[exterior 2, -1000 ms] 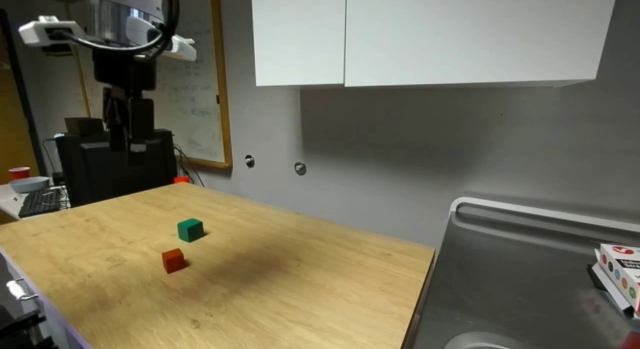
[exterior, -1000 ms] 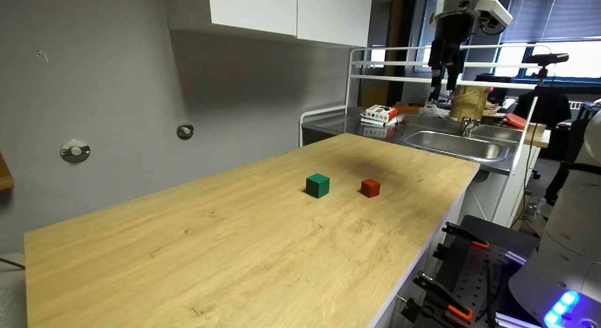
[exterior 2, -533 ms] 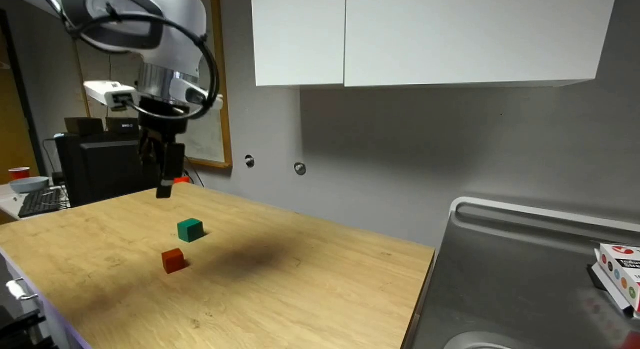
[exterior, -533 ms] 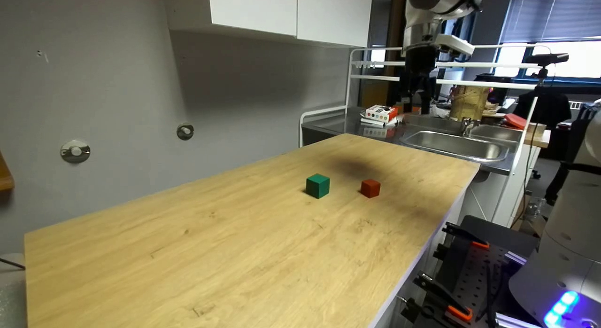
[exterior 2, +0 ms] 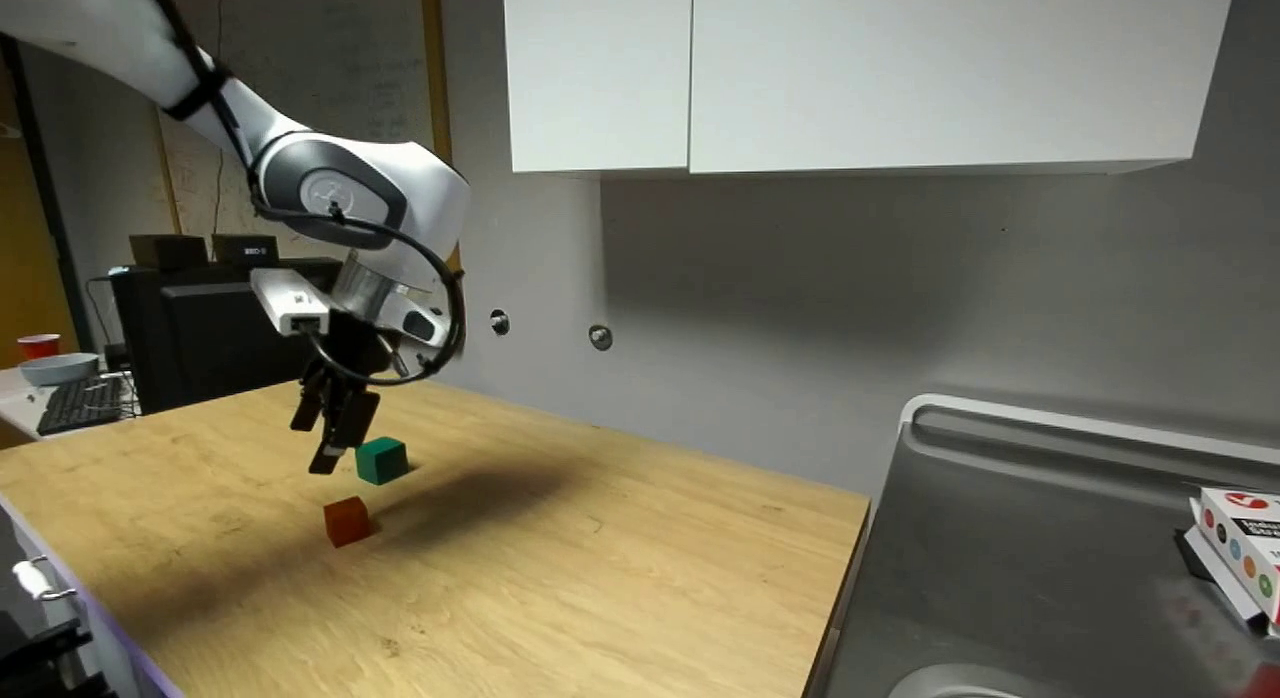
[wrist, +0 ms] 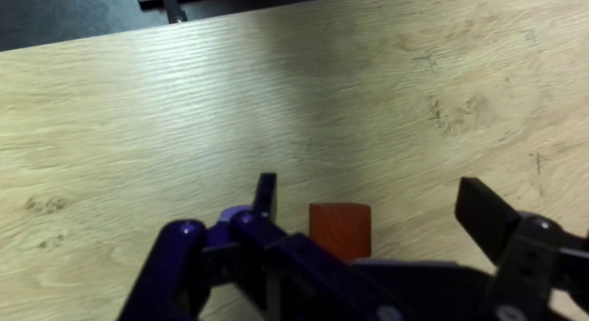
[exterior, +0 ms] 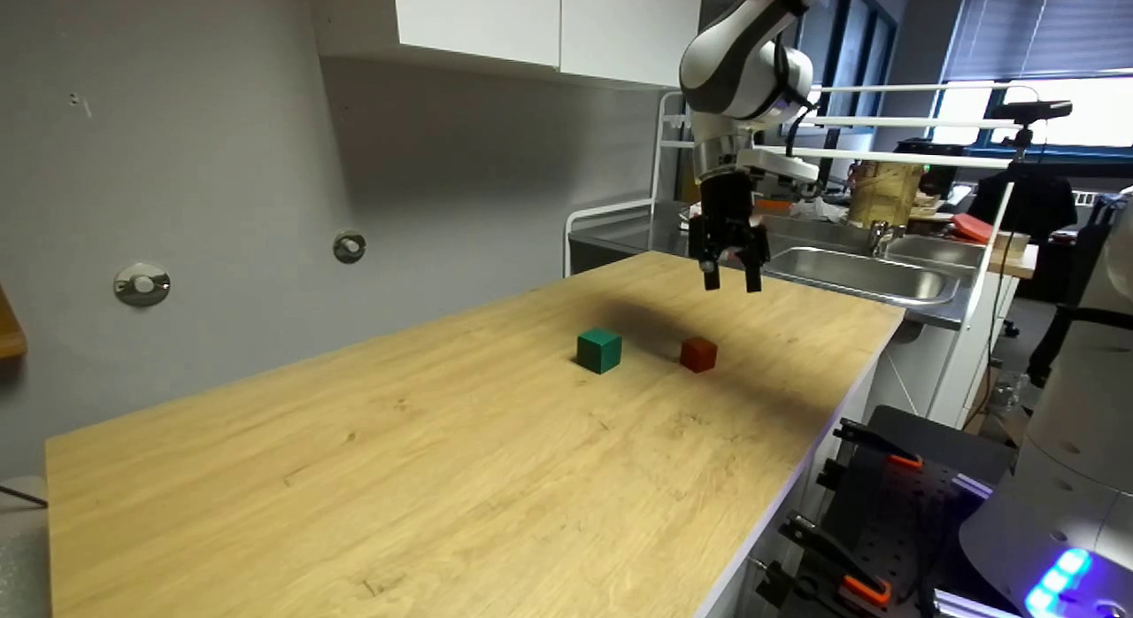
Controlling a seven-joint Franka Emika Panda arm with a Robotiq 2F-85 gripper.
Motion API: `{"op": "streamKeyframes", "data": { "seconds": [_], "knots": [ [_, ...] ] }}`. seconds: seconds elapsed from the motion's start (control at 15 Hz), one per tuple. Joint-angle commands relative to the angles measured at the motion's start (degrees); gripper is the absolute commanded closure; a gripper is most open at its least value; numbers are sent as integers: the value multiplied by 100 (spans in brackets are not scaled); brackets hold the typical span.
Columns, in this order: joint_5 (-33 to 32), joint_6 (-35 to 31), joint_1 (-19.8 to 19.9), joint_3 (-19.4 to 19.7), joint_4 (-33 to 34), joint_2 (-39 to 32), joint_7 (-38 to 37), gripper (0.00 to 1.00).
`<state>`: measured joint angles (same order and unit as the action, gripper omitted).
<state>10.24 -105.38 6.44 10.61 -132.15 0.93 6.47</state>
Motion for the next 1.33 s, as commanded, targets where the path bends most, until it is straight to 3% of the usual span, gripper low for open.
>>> {"op": "streamKeyframes", "data": {
  "seconds": [0.0, 0.73, 0.87, 1.27],
  "knots": [
    [333, 245, 54, -132, 527, -824, -112, 0],
    [322, 1131, 159, -270, 2087, -2671, -547, 0],
    [291, 1298, 171, -278, 2292, -2872, -608, 25],
    [320, 1646, 223, -290, 2751, -3226, -716, 71]
  ]
}}
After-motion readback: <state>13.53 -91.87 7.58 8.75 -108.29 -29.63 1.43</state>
